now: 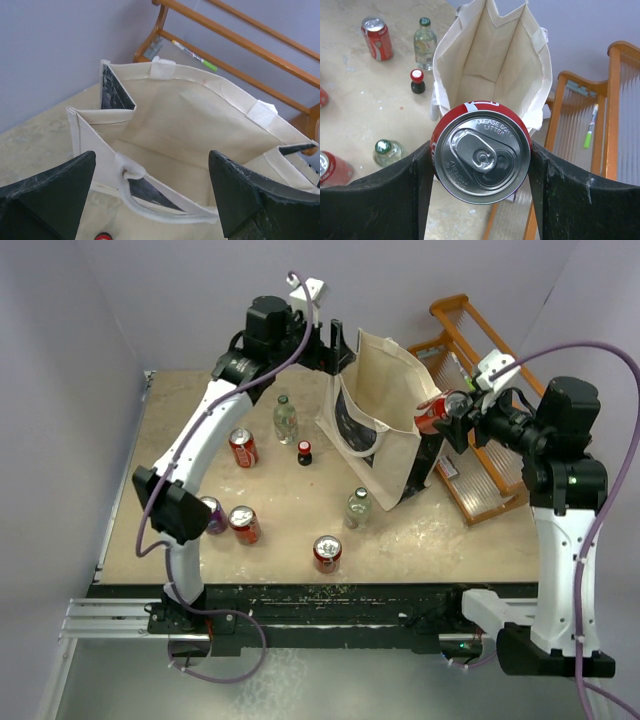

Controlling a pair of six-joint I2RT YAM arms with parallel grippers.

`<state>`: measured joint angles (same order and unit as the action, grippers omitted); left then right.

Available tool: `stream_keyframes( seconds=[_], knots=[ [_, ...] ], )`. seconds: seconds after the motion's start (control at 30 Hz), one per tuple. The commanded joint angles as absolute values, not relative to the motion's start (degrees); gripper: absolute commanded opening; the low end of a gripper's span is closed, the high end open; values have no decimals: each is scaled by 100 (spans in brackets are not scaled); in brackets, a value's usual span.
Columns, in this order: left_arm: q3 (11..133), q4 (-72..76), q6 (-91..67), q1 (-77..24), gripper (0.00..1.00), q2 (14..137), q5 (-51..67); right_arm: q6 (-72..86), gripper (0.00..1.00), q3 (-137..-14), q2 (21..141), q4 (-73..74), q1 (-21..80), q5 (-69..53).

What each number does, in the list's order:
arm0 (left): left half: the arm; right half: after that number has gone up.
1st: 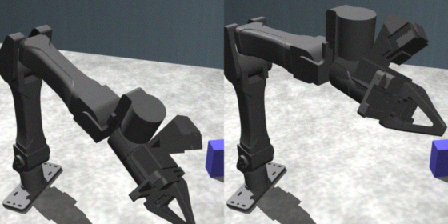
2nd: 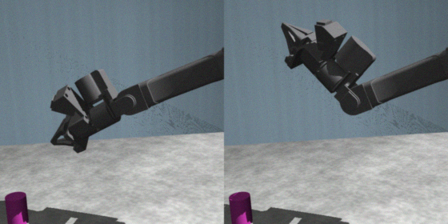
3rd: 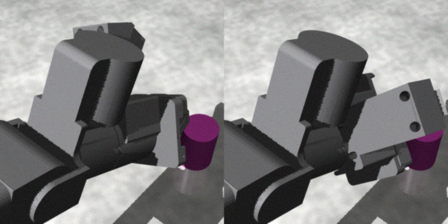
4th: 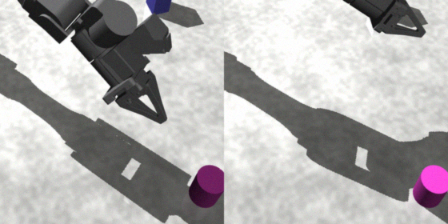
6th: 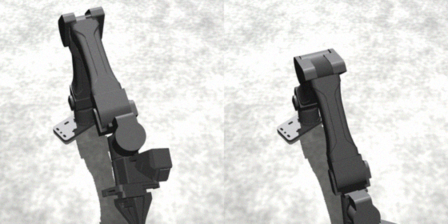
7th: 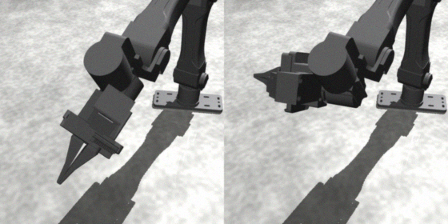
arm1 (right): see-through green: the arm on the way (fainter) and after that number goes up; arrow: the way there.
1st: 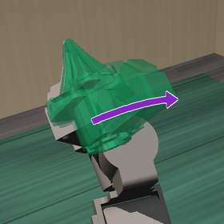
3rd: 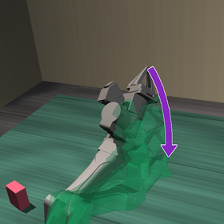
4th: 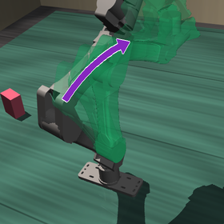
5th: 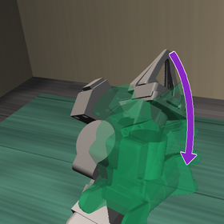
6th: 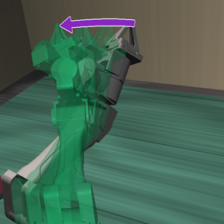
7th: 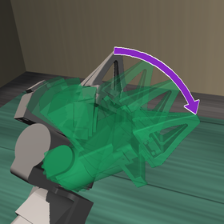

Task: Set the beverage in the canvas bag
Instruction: Move the canvas bag to the center of the board.

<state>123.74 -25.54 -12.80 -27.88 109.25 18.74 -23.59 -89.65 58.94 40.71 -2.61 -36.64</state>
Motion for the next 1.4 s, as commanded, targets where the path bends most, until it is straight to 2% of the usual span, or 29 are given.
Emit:
stream_keyframes(
  seconds=[0.0, 0.17, 0.27, 0.5, 0.63, 0.87, 1.37],
  knots=[
    [13093, -2836, -1930, -2830, 94, 11533, 1475, -1904, 23, -9561, 6225, 3049, -237, -3782],
    [13099, -2695, -1973, -2830, 83, 11734, 1311, -1833, 23, -9858, 6679, 2884, -208, -3916],
    [12923, -2583, -2033, -2826, 73, 11743, 1390, -1804, 23, -9907, 6935, 2766, -145, -3980],
    [12415, -2400, -2483, -2853, 44, 11715, 1996, -1690, 22, -9923, 7356, 2325, 70, -3916],
    [12097, -2316, -2844, -2920, 24, 11594, 2399, -1652, 20, -9926, 7482, 2215, 215, -3816],
    [11719, -2236, -3319, -3109, 1, 11395, 2931, -1659, 15, -9956, 7523, 2362, 303, -3572],
    [11146, -1683, -4649, -3430, 0, 11264, 4401, -1743, 5, -10116, 7431, 2935, 387, -3022]
  ],
)
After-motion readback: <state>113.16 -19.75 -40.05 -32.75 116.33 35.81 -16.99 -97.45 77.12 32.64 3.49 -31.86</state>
